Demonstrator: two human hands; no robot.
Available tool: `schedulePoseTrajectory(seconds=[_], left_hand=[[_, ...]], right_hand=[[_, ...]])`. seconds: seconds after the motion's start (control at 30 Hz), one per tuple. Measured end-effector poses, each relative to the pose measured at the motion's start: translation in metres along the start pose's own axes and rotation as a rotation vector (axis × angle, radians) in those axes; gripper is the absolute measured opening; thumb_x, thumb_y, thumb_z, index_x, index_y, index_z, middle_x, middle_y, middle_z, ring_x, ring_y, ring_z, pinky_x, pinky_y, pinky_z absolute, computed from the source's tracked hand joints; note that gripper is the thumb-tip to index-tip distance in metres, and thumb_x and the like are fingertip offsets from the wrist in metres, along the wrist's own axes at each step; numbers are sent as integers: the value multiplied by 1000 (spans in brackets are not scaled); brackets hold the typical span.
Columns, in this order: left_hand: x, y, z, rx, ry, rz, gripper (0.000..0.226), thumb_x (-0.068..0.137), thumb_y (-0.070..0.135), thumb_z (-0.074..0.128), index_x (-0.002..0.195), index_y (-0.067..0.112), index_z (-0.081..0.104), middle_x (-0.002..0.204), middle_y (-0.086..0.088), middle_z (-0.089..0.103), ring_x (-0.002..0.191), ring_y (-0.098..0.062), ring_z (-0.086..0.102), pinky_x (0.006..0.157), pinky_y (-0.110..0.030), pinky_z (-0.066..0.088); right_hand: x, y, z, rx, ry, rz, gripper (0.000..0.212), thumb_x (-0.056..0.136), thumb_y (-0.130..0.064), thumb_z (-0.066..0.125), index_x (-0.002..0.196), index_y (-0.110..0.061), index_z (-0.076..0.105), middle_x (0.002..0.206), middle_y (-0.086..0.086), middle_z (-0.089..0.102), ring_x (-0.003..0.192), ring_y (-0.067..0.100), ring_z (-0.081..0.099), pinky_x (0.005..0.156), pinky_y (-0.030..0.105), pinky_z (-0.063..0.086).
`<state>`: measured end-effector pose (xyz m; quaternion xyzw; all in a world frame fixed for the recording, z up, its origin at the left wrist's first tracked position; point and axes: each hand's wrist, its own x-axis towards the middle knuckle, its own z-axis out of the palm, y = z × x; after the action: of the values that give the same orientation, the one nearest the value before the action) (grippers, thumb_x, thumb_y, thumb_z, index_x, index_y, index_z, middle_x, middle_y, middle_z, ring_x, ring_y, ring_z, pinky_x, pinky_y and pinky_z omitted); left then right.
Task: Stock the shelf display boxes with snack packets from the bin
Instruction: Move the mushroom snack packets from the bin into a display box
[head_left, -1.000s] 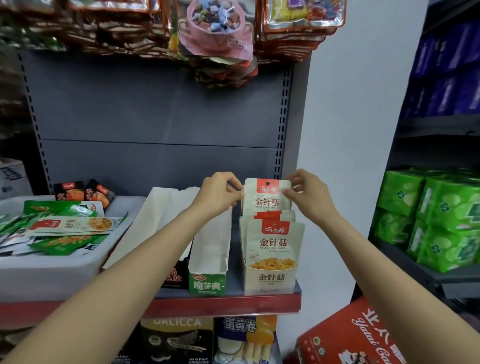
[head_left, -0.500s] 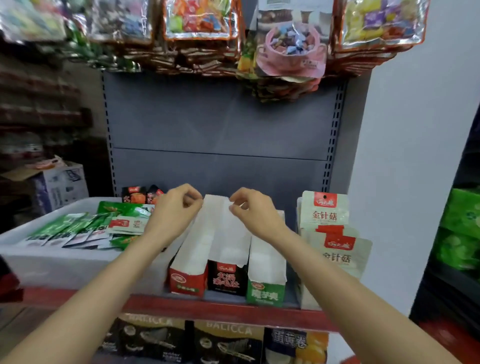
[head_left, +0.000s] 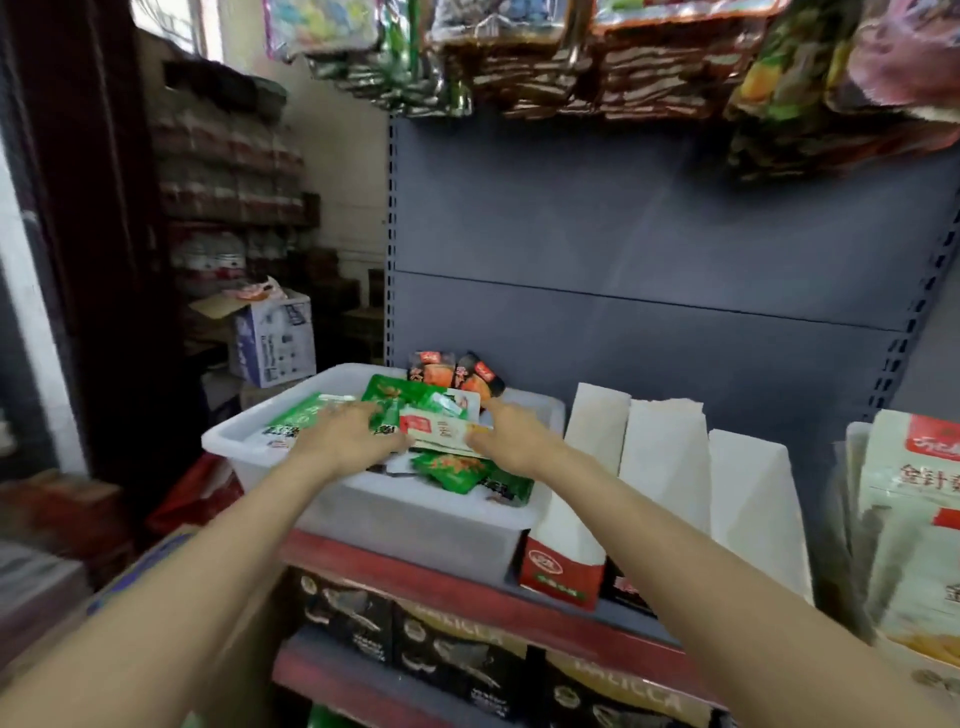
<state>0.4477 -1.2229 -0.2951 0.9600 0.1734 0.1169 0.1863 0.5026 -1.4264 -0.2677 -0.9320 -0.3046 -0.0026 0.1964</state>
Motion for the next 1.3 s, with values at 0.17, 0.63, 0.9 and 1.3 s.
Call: schedulePoseTrajectory(seconds=[0.17,0.63,0.9,1.3], left_hand=[[4,-5,3,27,9,34,65,78,62,57,131,24,54,145,-2,44,134,-31,37,105,-44,38],[-13,-1,0,-190,209,-75,17,82,40,68,74,26,63,91,8,66,91,-24,61,74,-32,44],[-27,27,-22,-910,401,-146,23,96,6,43,75,17,39,99,-16,63,88,-30,63,73,-43,55],[-60,114,-43,-1096,348,49,11,94,15,54,105,14,52,102,-7,63,83,-20,65,63,-34,59]], right_hand=[[19,-12,22,-221,-214,14,42,102,-33,32,122,-2,52,124,18,56,109,32,53,89,37,41],[2,-25,14,-49,-157,-95,37,99,-21,42,131,-7,54,138,9,51,121,27,49,99,33,39],[-24,-21,-5,275,32,-50,51,96,-21,51,144,-16,34,144,7,43,126,24,46,102,34,39],[-82,17,-58,816,381,108,8,92,-11,57,94,-14,64,97,4,66,89,23,66,72,43,55]])
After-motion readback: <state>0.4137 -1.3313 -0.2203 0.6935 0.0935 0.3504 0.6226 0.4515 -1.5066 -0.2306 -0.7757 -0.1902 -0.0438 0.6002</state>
